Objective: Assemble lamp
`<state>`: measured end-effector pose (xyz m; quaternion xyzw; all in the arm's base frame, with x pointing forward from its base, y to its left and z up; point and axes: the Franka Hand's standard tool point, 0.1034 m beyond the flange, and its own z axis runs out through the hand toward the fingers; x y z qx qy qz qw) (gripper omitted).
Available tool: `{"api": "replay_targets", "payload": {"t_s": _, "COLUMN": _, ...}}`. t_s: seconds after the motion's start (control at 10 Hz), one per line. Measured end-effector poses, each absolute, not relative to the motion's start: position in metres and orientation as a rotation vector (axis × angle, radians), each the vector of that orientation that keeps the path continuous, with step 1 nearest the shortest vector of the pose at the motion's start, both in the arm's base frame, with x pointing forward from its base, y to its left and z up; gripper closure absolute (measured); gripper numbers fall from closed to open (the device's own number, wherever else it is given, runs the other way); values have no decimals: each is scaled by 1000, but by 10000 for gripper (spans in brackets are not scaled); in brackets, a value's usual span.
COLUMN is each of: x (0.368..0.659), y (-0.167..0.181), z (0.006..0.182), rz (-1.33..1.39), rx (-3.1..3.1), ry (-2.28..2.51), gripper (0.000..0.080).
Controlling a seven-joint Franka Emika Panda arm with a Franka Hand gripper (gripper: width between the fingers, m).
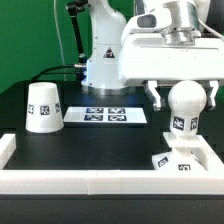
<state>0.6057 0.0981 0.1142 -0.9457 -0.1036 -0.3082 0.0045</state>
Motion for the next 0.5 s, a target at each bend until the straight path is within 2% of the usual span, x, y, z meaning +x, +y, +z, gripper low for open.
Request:
{"api": "replay_targets", "payload": {"t_s": 0.3, "x": 604, "y": 98, "z": 117, "rz": -935, "rx": -2964, "ry": -326, "gripper": 101}}
{"api": "replay_targets", "payload": {"t_s": 0.5, "x": 604, "y": 101, "z": 132, "rz": -932, "rx": -2957, "ry": -334, "gripper": 101}}
